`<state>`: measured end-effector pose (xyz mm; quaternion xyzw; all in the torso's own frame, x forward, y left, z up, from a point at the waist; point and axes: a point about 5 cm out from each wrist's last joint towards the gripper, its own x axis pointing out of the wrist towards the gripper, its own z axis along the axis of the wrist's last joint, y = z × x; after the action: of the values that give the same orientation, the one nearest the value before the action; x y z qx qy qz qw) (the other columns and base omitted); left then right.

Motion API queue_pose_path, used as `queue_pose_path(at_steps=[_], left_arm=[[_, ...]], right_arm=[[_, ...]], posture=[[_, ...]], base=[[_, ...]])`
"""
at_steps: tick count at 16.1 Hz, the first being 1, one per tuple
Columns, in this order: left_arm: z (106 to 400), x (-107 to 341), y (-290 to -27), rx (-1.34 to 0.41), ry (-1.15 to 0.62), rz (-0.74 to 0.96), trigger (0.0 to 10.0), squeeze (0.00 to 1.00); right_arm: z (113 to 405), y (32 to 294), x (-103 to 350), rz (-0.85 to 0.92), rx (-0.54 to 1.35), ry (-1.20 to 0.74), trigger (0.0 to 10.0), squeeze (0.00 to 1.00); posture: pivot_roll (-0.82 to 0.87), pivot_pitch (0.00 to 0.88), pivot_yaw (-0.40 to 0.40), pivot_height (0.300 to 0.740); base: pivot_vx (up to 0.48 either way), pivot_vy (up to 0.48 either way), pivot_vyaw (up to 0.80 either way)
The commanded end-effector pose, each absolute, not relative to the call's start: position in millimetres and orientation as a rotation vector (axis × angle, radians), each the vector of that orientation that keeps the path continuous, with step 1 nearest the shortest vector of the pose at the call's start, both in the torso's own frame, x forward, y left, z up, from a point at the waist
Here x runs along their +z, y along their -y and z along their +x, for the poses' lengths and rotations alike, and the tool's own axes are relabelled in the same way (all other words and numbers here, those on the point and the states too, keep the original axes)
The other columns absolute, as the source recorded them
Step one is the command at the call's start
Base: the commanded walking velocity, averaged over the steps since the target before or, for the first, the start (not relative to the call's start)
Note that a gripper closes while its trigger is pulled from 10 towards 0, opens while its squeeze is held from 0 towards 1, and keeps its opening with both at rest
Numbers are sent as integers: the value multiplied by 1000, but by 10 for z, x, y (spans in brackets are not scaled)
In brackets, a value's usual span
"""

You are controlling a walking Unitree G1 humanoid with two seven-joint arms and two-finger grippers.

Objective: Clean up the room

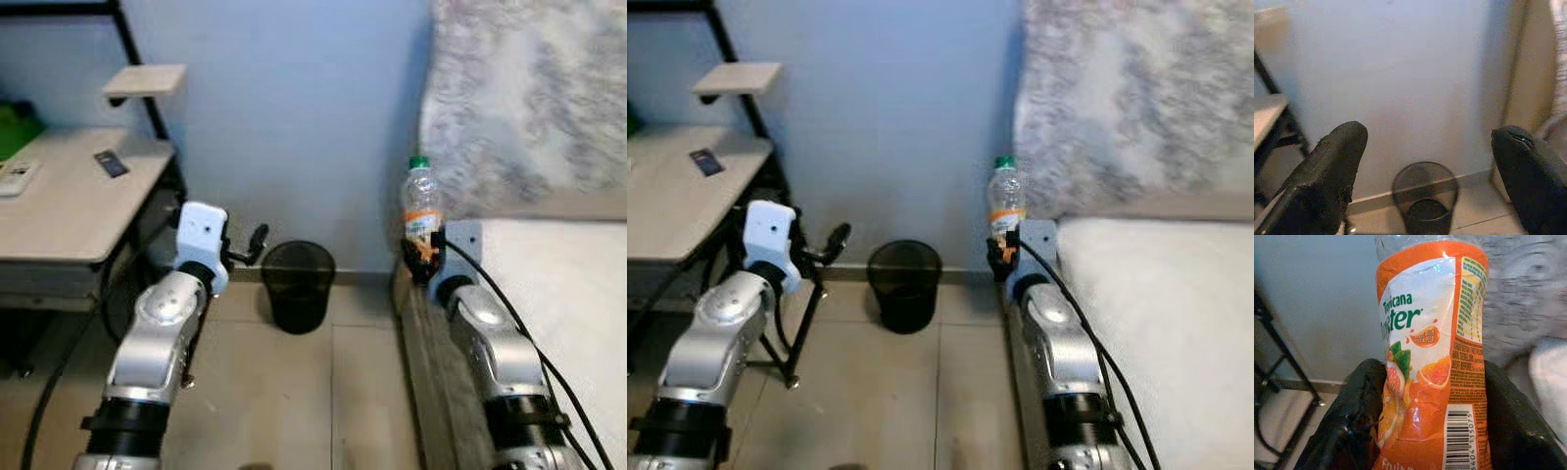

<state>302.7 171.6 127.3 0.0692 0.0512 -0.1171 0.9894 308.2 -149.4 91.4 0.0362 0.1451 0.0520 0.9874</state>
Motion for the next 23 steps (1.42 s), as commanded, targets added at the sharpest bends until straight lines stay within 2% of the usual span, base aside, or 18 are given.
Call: queue_pose_path(at_steps=[1,14,16,23], left_arm=[[3045,1288,-1733,-229,-104,143,10000,0],[3037,1279,-1721,-247,-114,143,10000,0],[3038,1279,-1719,-249,-115,143,10000,0],[3036,1273,-1709,-256,-118,149,10000,0]], right_arm=[[3120,1431,960,76,124,-288,10000,0],[3120,1400,951,5,159,-292,10000,0],[3119,1396,947,-6,161,-294,10000,0],[3121,1425,931,10,140,-303,10000,0]], posture=[[98,0,41,740],[101,0,44,740],[101,0,44,740],[101,0,44,740]], base=[[371,0,0],[368,0,0],[368,0,800],[368,0,0]])
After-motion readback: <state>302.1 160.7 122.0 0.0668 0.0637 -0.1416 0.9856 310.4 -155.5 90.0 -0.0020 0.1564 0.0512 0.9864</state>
